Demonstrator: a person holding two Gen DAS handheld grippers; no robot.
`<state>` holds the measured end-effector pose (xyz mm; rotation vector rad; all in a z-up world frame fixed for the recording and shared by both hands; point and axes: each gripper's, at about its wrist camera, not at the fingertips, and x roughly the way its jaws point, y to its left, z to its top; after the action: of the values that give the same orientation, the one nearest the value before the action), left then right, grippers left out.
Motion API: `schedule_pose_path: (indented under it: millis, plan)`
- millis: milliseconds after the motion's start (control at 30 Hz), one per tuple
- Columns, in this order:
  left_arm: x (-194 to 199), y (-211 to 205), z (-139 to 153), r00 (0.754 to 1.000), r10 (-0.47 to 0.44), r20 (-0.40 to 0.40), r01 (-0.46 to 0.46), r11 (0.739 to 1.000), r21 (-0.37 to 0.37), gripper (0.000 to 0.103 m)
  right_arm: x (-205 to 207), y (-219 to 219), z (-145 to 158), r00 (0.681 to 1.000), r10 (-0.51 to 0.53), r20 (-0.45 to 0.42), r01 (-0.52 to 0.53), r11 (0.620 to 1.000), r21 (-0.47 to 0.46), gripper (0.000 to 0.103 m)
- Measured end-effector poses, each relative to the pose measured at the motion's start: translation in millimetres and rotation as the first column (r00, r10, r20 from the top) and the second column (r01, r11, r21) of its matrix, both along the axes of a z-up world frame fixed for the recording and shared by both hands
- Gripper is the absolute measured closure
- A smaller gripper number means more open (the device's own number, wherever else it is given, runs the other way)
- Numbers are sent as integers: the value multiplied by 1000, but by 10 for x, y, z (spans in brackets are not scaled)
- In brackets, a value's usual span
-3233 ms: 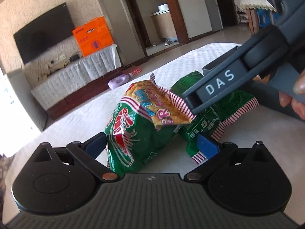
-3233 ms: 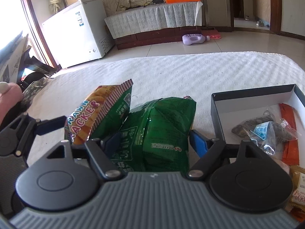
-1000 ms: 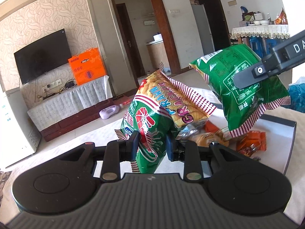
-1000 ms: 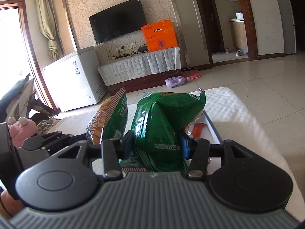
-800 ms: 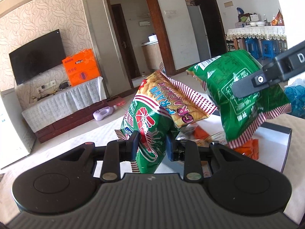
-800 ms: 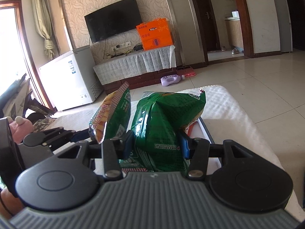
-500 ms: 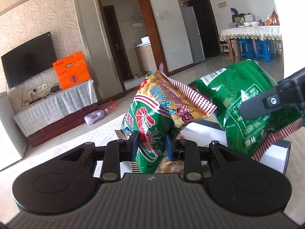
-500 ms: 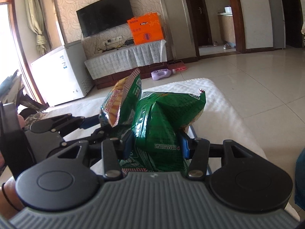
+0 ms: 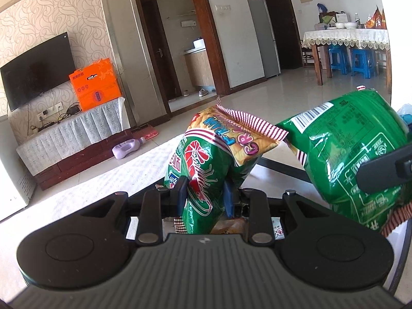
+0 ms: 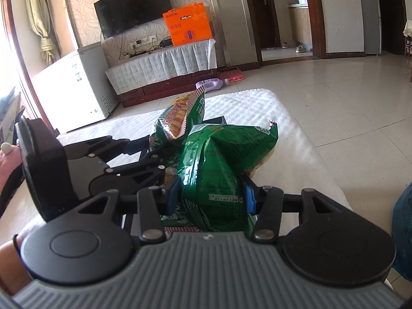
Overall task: Organize snacks
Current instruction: 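Carry the cracker bag with the left gripper while the right gripper carries the green bag, then lower the cracker bag into the box with the left gripper while the right releases the green bag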
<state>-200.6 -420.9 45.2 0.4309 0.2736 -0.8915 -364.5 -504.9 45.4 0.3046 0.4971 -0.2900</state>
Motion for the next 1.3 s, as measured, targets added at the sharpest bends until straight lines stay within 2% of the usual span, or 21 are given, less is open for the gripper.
schedule_pose_path:
  millis: [233,333,367,400,667,933,1100,1300]
  plan:
    - [-44,-26,-41,1000,-2,-2,2,1000,-3,68,-6,24,-1,1000,11,-15,-11,1000,0,51]
    - [-57,36,-41,1000,-18,-13,18,1000,-8,55,1,33,3,1000,12,-22,-12,1000,-1,51]
    - [-72,62,-36,1000,-23,-16,23,1000,-3,45,1,36,3,1000,13,-21,-13,1000,-1,51]
    - [-87,59,-45,1000,-16,-9,16,1000,1,41,19,29,4,1000,10,-25,-10,1000,-3,51]
    - [-161,282,7,1000,-13,5,13,1000,-16,22,33,58,-6,1000,2,-29,-2,1000,-7,51]
    - [-301,521,64,999,-15,31,16,1000,-17,18,50,90,-41,999,21,-35,-21,1000,-12,51]
    - [-368,656,55,999,-9,49,9,1000,1,17,155,107,-84,997,73,-13,-73,997,-32,51]
    - [-427,801,80,999,21,39,-21,1000,0,15,203,108,-139,994,100,-41,-101,995,-22,51]
